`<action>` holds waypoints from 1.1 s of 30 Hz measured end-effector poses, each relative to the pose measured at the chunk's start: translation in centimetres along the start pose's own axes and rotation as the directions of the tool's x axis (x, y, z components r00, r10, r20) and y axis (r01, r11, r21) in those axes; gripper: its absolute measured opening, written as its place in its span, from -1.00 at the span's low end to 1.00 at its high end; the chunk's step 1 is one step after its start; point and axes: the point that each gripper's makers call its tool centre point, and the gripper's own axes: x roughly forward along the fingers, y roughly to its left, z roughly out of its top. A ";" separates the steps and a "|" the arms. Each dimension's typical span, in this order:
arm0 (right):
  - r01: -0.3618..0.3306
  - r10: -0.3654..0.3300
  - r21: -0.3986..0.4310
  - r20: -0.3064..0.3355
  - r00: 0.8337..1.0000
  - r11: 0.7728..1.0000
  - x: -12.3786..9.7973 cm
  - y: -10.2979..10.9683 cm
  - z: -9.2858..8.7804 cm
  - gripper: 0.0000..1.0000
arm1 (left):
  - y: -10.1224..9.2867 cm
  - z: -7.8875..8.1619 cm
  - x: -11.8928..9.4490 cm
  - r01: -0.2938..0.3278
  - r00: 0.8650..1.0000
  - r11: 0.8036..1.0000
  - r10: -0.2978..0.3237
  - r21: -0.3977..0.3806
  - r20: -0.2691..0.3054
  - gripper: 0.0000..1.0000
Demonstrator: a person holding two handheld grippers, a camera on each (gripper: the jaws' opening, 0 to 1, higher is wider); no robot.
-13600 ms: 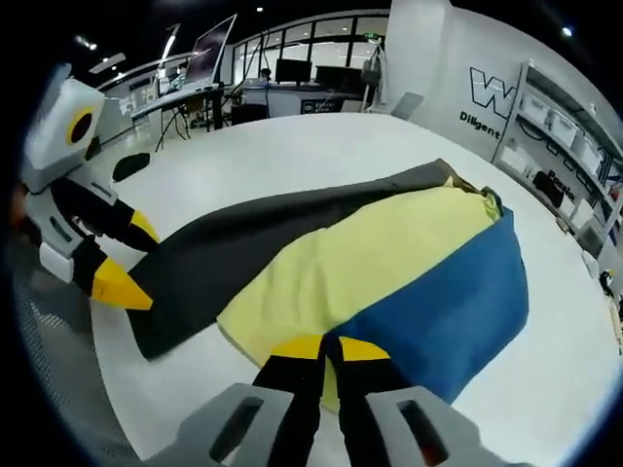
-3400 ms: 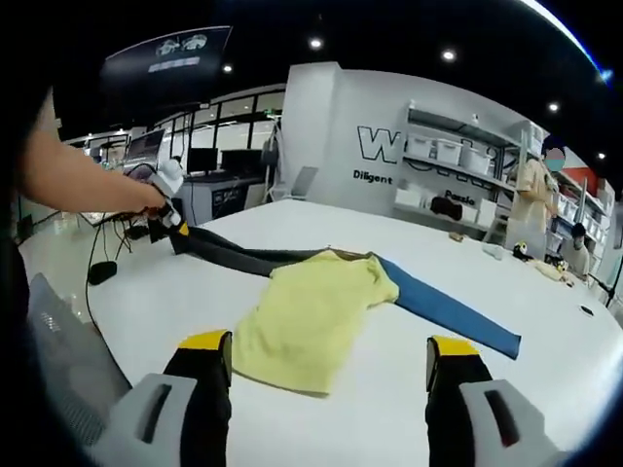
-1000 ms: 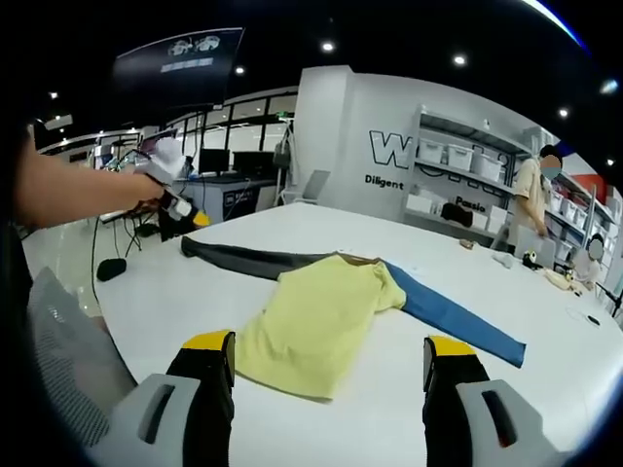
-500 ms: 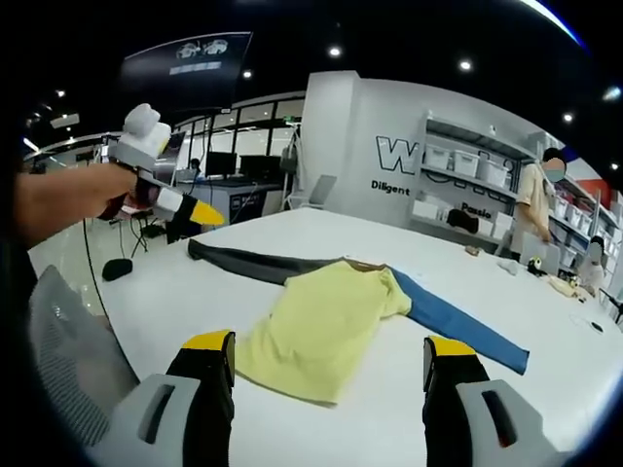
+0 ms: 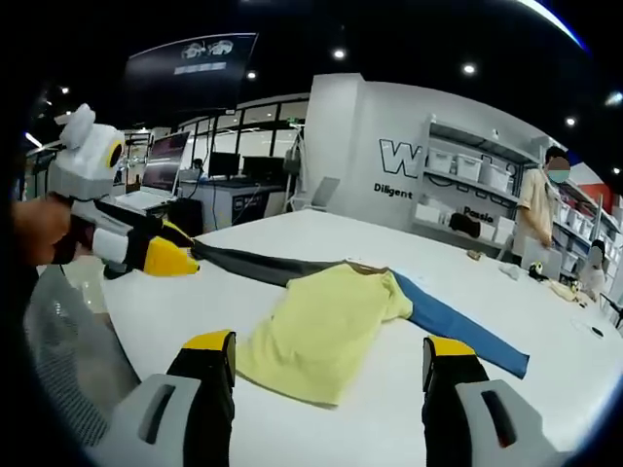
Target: Fold the garment on the visible template until the final outline fits inside the template.
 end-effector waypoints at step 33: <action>0.013 -0.013 0.007 0.015 1.000 1.000 -0.2 -0.4 0.2 0.51 | -1.5 -7.8 5.8 0.052 0.966 0.997 -0.067 -0.065 -0.251 -0.34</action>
